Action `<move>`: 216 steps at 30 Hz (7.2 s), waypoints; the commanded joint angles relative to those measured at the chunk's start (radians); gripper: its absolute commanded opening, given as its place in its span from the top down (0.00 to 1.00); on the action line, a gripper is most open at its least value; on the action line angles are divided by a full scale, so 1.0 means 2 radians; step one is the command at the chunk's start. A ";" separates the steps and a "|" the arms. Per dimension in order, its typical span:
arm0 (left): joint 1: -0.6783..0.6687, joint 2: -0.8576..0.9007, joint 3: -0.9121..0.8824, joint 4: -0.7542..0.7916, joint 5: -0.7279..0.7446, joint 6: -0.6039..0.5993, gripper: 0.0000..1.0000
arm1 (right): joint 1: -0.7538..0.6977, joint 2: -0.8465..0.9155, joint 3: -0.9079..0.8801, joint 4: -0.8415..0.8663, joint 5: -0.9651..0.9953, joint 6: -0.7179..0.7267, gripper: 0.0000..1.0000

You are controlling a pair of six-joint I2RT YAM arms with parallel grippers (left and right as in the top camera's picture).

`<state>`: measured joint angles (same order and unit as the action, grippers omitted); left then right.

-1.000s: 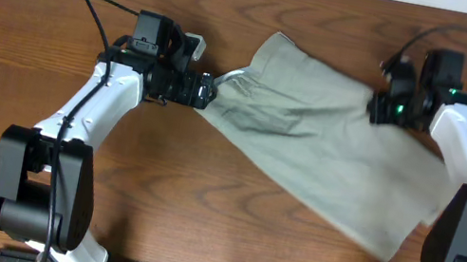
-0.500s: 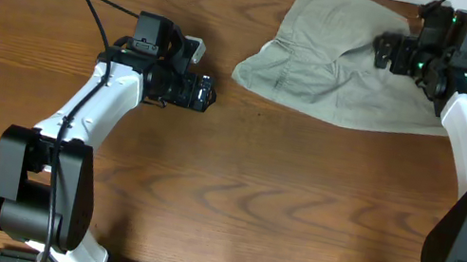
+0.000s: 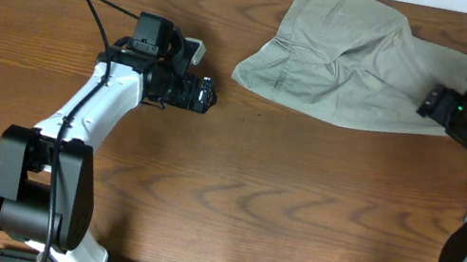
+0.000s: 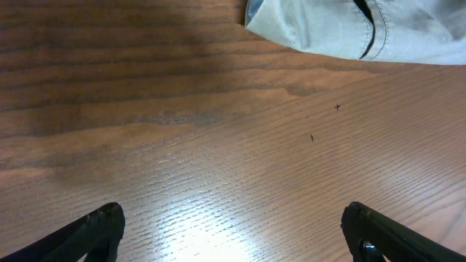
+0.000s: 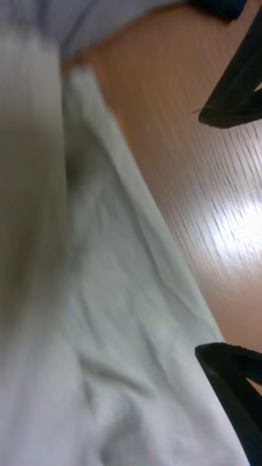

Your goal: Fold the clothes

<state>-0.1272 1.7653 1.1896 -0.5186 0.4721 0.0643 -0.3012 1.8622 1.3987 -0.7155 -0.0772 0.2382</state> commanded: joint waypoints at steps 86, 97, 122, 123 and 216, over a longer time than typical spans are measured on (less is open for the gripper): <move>-0.122 0.115 0.004 0.149 -0.059 0.073 0.27 | 0.112 -0.353 -0.133 0.187 -0.162 0.097 0.96; -0.123 0.115 0.004 0.187 -0.027 0.076 0.32 | 0.112 -0.349 -0.133 0.097 -0.158 0.075 0.94; -0.048 -0.046 0.021 -0.046 -0.152 0.032 0.94 | 0.110 -0.223 -0.154 -0.059 -0.048 0.060 0.94; -0.040 -0.064 0.021 -0.055 -0.155 0.032 0.94 | 0.110 -0.213 -0.154 -0.063 -0.054 0.058 0.92; 0.056 -0.131 0.021 -0.157 -0.292 -0.140 0.94 | 0.096 -0.147 -0.366 0.113 -0.214 0.050 0.24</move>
<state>-0.0223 1.5036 1.2098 -0.8310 -0.1108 -0.2066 -0.1081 1.5551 0.6804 -0.3893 -0.4553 0.3687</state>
